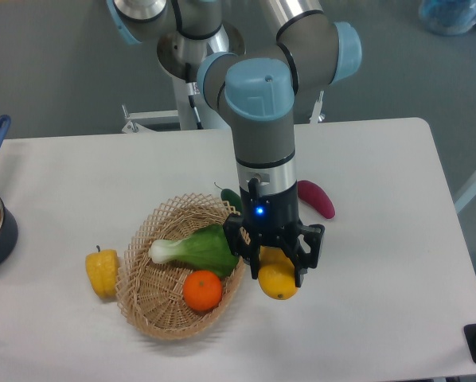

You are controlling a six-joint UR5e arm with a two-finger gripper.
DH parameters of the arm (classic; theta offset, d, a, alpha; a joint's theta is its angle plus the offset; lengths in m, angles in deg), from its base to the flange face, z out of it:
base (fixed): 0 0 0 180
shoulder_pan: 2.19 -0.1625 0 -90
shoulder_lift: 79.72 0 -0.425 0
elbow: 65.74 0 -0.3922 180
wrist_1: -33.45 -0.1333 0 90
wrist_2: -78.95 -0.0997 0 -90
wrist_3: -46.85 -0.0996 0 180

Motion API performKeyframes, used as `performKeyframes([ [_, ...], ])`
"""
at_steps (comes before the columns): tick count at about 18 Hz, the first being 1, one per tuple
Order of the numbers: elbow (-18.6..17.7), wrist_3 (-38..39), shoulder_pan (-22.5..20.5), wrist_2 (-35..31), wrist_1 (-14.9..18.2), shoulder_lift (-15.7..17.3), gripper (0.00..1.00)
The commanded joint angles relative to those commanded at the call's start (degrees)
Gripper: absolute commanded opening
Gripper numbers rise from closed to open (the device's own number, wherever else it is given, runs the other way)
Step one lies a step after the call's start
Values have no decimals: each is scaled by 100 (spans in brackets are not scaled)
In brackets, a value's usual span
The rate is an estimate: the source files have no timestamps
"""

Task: Place the mango on the table
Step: 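Lift the yellow mango in the gripper up out of the basket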

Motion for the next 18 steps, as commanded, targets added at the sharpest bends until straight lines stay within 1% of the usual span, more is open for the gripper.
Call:
performKeyframes([
  [2,-140,-26,-9,-9,-17,79,12],
  [6,-123,-26,-123,44,0,184,12],
  [18,-167,-96,-237,141,9,273,11],
])
